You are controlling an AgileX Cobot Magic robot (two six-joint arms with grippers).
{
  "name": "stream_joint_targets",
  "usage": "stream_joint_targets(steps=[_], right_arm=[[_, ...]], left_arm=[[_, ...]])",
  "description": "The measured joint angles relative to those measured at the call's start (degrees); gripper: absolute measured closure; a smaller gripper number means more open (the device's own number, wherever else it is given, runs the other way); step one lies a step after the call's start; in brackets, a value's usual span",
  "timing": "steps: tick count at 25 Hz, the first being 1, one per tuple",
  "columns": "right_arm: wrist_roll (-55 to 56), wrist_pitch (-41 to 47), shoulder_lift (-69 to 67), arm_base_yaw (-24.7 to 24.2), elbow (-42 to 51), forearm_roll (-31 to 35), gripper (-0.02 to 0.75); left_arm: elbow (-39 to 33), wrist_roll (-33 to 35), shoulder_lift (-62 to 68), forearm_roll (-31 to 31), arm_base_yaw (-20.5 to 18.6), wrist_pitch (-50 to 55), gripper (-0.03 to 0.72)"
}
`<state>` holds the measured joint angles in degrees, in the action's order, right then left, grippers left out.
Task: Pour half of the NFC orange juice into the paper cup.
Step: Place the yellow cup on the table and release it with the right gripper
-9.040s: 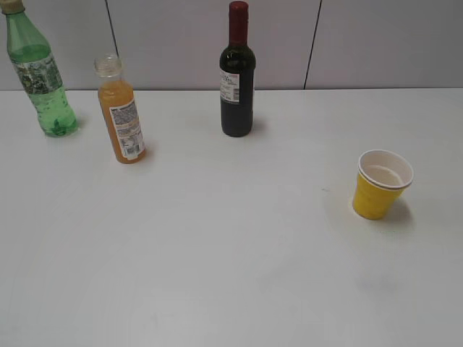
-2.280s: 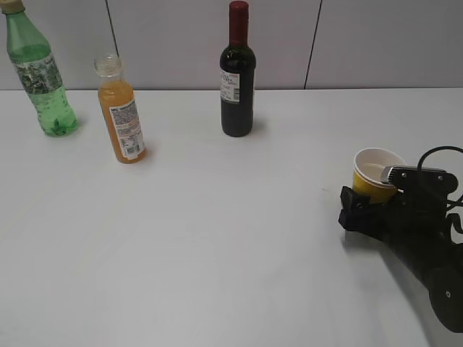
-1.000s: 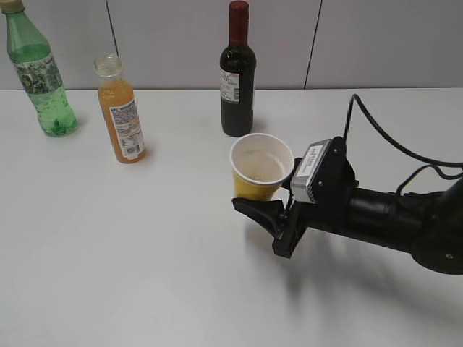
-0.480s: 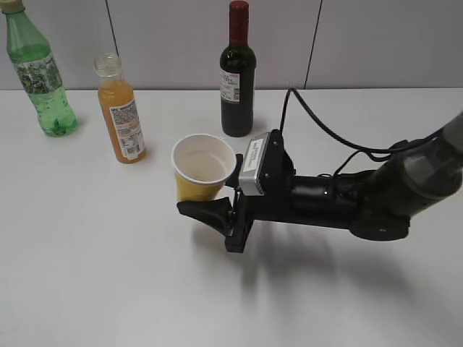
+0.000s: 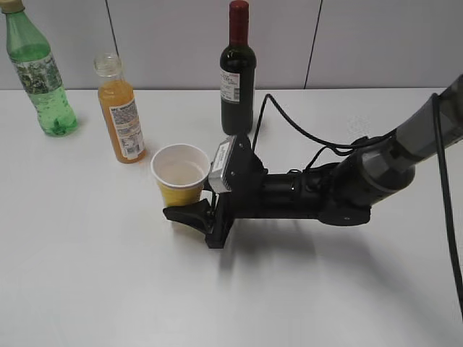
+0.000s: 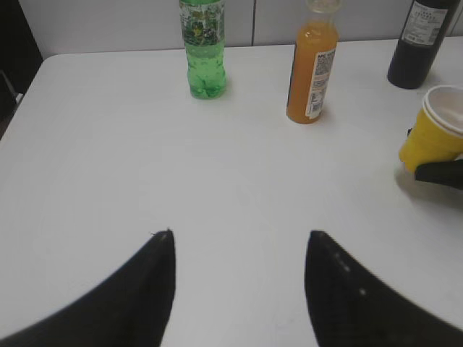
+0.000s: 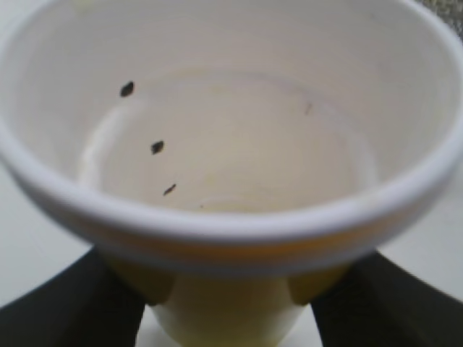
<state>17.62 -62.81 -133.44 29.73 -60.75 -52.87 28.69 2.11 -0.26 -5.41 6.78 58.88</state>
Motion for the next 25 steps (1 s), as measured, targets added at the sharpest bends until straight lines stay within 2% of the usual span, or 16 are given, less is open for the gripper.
stream_joint_targets(steps=[8,23,25], right_arm=[[0.7,6.14,-0.8,0.1,-0.76,-0.19,0.281],[5.39,6.9,-3.68,0.1,-3.9,-0.19,0.281],[5.67,6.9,-3.71,0.1,-3.96,-0.19,0.253]], left_arm=[[0.0,0.0,0.0,0.0,0.0,0.0,0.251],[0.0,0.0,0.0,0.0,0.0,0.0,0.251],[0.0,0.0,0.0,0.0,0.0,0.0,0.251]])
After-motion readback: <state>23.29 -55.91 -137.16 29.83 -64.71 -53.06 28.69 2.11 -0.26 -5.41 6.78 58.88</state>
